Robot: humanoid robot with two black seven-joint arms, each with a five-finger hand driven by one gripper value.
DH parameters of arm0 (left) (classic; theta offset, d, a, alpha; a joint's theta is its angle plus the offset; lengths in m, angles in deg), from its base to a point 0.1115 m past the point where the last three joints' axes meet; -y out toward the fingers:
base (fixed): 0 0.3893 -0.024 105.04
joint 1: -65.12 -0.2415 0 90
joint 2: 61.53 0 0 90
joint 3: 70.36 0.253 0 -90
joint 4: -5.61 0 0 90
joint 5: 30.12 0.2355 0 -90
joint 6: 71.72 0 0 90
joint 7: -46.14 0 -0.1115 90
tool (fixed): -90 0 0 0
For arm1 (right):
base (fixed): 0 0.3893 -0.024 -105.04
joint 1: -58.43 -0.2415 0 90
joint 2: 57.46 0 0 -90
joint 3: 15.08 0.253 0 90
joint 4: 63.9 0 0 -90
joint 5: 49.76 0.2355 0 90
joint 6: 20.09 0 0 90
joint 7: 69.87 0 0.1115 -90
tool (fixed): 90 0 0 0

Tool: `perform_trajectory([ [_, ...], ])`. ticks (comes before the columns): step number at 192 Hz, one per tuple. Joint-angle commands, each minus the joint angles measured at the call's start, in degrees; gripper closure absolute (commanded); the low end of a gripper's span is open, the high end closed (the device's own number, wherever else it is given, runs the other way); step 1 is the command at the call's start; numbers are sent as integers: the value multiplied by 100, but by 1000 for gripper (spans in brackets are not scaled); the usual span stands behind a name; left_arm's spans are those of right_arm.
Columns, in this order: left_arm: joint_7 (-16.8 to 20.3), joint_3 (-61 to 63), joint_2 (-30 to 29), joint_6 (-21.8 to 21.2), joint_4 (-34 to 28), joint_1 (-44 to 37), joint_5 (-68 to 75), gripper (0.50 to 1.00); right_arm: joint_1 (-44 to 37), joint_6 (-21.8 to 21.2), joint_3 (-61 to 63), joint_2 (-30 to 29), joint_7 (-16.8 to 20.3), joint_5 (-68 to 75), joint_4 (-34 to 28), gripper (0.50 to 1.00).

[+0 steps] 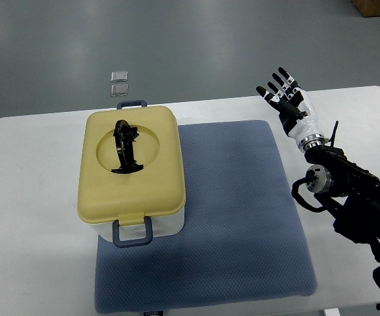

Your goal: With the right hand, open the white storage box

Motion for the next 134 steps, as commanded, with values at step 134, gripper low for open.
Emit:
perform_trajectory([
  [134,-18,12,0,9,-9,0,1,500,-46,9,-9,61,0,-2,35,572],
])
